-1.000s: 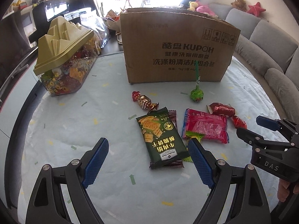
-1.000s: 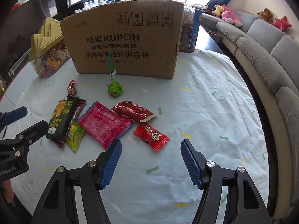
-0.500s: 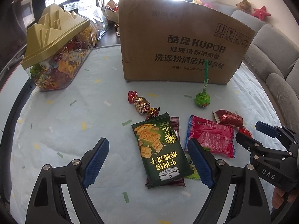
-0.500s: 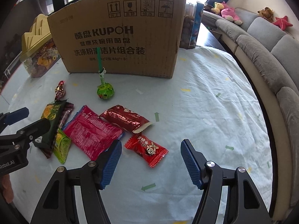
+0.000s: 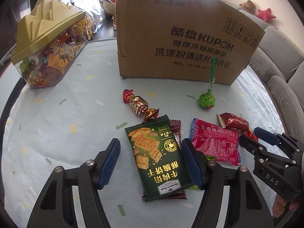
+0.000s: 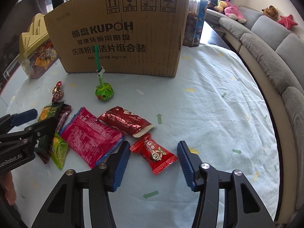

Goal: Organize snacks
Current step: 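Grasp the green cracker bag with left tool while right grasps a red candy, then carry the cracker bag and red candy over the box with both tools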

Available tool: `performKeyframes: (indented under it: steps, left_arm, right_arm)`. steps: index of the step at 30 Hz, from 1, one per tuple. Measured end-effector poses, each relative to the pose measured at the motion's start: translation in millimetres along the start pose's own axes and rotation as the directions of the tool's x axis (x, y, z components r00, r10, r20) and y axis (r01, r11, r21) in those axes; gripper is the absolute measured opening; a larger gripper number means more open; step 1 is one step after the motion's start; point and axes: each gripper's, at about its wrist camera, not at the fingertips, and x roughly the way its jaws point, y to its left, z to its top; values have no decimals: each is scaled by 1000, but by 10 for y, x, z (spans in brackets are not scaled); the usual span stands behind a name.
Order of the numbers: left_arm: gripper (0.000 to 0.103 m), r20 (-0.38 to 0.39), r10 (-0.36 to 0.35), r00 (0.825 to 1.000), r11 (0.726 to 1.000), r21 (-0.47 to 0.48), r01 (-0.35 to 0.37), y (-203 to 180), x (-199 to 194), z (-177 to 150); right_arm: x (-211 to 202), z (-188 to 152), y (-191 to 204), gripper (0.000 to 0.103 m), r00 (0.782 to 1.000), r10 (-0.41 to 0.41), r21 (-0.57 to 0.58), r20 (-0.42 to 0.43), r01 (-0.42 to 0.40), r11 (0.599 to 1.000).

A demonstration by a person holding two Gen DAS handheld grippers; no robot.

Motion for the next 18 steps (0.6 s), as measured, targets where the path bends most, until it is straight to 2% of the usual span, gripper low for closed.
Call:
performKeyframes:
  steps: [6,9,18]
  left_arm:
    - [45,7,-17,1000,1000,-5,18,10,-21,-26]
    - [43,12,-15,1000,1000,7,15,-5,-50,-44]
    - [42,63,-3,998,999,32,1,-61,-323,-124]
  right_arm:
    - [-19,-4,28,30,1000,8,10,2,-8,1000]
    - [-45,-26,45,26,1000,7,7,8,-7,1000]
    - [-203,-70,73,23,999,17,8,39,-17,1000]
